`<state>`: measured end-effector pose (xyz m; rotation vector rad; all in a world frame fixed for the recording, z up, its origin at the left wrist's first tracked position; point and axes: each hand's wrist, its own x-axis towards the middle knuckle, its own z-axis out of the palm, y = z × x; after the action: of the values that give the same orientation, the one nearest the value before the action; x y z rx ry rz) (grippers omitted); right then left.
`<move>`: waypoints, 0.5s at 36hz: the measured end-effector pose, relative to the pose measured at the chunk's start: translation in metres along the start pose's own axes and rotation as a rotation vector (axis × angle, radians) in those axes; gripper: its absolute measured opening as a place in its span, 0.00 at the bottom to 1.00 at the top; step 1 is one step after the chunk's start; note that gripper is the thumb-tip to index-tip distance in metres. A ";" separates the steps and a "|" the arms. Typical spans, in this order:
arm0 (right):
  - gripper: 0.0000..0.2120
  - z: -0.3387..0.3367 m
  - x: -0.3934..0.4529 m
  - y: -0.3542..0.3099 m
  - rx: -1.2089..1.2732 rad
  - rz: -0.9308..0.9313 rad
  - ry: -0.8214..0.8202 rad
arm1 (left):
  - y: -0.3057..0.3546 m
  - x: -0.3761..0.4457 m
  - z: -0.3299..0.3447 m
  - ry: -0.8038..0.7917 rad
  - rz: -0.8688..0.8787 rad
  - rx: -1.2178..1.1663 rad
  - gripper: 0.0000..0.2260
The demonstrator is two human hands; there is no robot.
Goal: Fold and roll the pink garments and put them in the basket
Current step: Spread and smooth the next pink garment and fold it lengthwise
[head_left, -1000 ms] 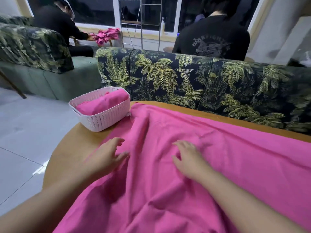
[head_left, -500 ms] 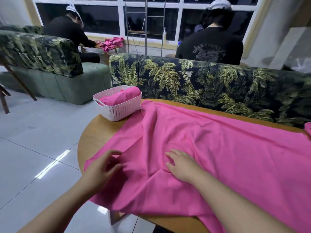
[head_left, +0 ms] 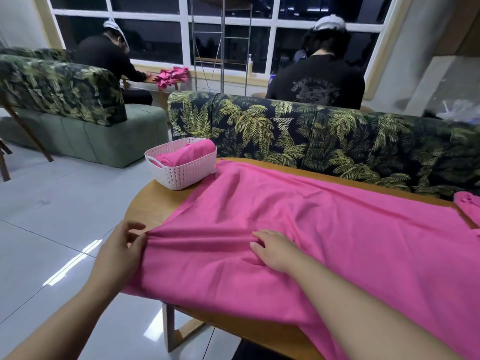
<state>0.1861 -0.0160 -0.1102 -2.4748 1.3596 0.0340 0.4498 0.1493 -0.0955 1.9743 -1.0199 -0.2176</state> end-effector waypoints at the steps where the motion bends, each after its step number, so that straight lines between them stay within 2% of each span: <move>1: 0.25 0.000 0.000 0.001 0.000 0.003 0.011 | -0.003 -0.001 0.001 -0.006 -0.019 -0.004 0.07; 6: 0.25 -0.004 -0.015 -0.002 -0.026 -0.029 0.167 | -0.018 -0.015 -0.007 -0.197 -0.140 -0.299 0.24; 10: 0.17 -0.002 -0.040 -0.005 -0.026 -0.141 0.267 | -0.042 -0.031 -0.019 -0.392 -0.066 -0.315 0.39; 13: 0.13 0.004 -0.068 -0.004 0.011 -0.262 0.438 | -0.060 -0.038 -0.023 -0.451 0.067 -0.127 0.46; 15: 0.10 0.009 -0.088 -0.002 0.002 -0.344 0.515 | -0.069 -0.043 -0.021 -0.468 0.240 0.064 0.52; 18: 0.09 0.020 -0.117 0.005 -0.026 -0.445 0.503 | -0.080 -0.046 -0.011 -0.328 0.577 0.308 0.61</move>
<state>0.1208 0.0835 -0.1102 -2.8655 0.9249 -0.7139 0.4710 0.2118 -0.1604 1.8478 -1.8824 -0.0644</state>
